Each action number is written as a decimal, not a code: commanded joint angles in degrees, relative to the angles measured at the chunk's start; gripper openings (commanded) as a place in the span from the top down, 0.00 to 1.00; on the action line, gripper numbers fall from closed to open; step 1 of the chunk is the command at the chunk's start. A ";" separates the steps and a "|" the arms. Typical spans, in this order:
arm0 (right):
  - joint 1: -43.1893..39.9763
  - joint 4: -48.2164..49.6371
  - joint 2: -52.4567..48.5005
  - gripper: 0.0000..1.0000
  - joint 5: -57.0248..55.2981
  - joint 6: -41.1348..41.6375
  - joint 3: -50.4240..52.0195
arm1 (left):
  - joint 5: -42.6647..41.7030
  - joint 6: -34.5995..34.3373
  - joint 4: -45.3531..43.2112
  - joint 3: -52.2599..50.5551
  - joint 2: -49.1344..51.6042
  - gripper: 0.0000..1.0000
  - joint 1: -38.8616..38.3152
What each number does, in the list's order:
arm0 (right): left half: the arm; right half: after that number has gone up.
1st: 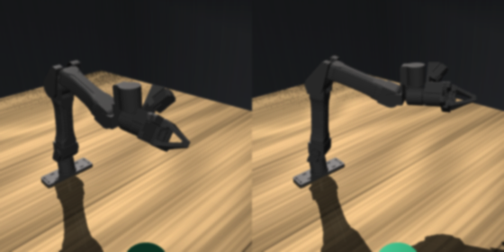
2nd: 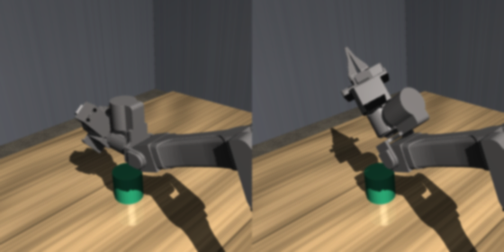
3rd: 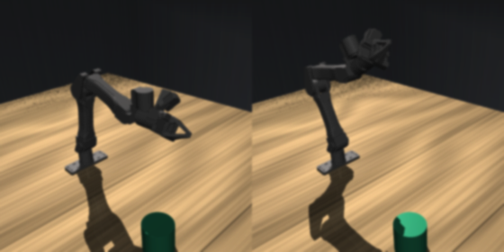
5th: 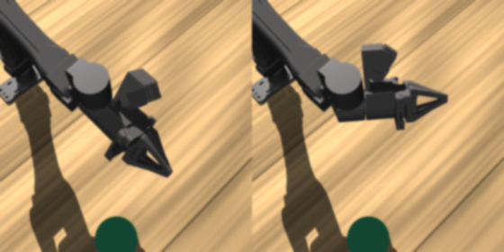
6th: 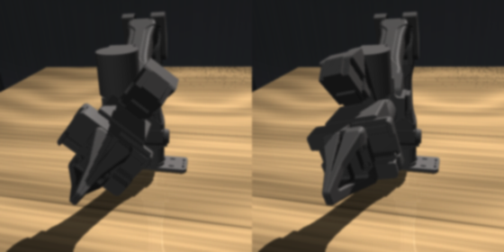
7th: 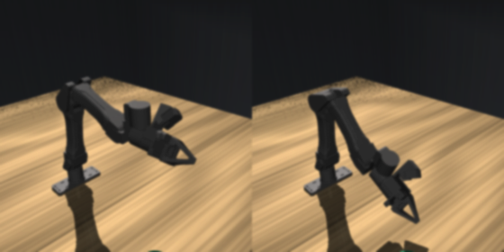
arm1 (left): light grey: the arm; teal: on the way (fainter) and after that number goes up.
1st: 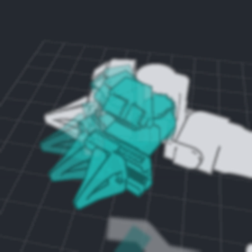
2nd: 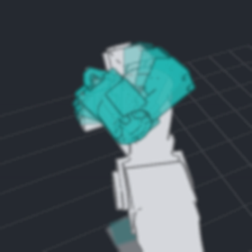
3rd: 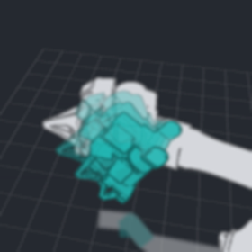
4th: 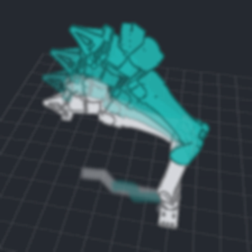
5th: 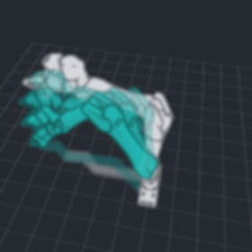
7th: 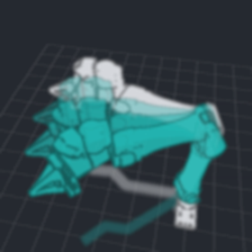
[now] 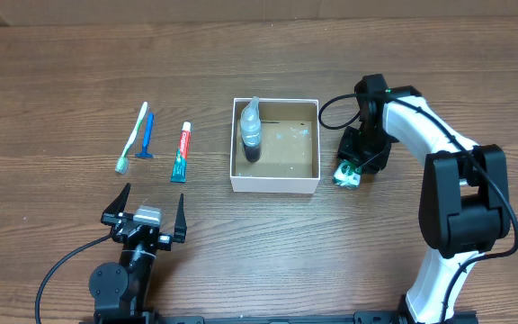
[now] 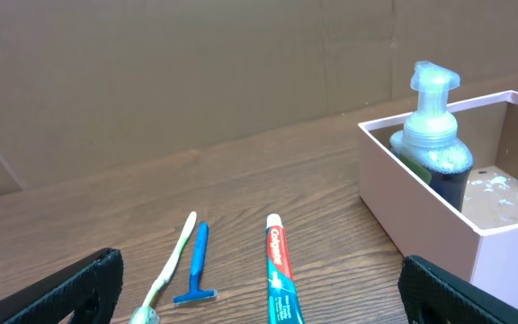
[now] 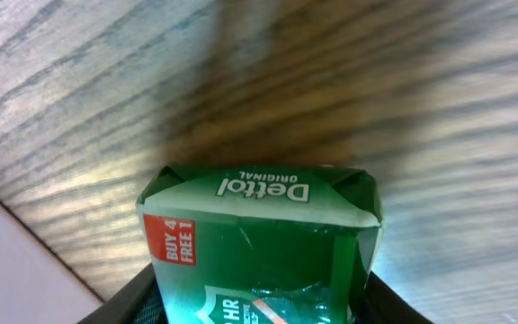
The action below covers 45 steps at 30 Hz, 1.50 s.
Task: Pack container
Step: 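Place the soap bar into the box beside the bottle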
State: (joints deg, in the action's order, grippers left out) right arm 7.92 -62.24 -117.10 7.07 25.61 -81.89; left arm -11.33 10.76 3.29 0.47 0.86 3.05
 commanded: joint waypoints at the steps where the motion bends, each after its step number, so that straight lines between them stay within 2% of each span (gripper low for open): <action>1: -1.42 -3.72 1.99 0.65 0.04 -4.50 -8.00 | 0.33 0.83 0.02 -0.20 -0.59 0.00 0.35; 9: -1.01 -13.07 9.11 0.64 2.29 -10.12 -21.70 | 0.33 0.83 0.02 -0.20 -0.59 0.00 0.35; 15: 2.47 -11.17 13.75 0.64 9.84 -13.79 -23.26 | 0.33 0.83 0.02 -0.20 -0.59 0.00 0.35; 18: 6.51 -9.55 13.79 0.64 9.99 -13.86 -23.08 | 0.33 0.83 0.02 -0.20 -0.59 0.00 0.35; 20: 9.75 -7.48 13.79 0.64 8.31 -12.83 -22.32 | 0.33 0.83 0.02 -0.20 -0.61 0.00 0.35; 23: 15.02 -3.80 13.49 0.64 2.14 -6.67 -20.59 | 0.33 0.83 0.02 -0.20 -0.59 0.00 0.35; 28: 19.54 -0.17 11.89 0.64 -3.17 -1.38 -18.58 | 0.33 0.83 0.02 -0.20 -0.59 0.00 0.35; 33: 20.96 2.21 9.35 0.64 -5.95 1.95 -15.67 | 0.33 0.83 0.02 -0.20 -0.59 0.00 0.35; 45: 20.96 7.93 1.09 0.64 -6.14 2.12 -12.94 | 0.33 0.83 0.02 -0.20 -0.59 0.00 0.35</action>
State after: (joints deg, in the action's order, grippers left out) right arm 28.91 -55.00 -114.21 1.80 27.03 -95.00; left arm -11.35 10.76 3.29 0.47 0.86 3.05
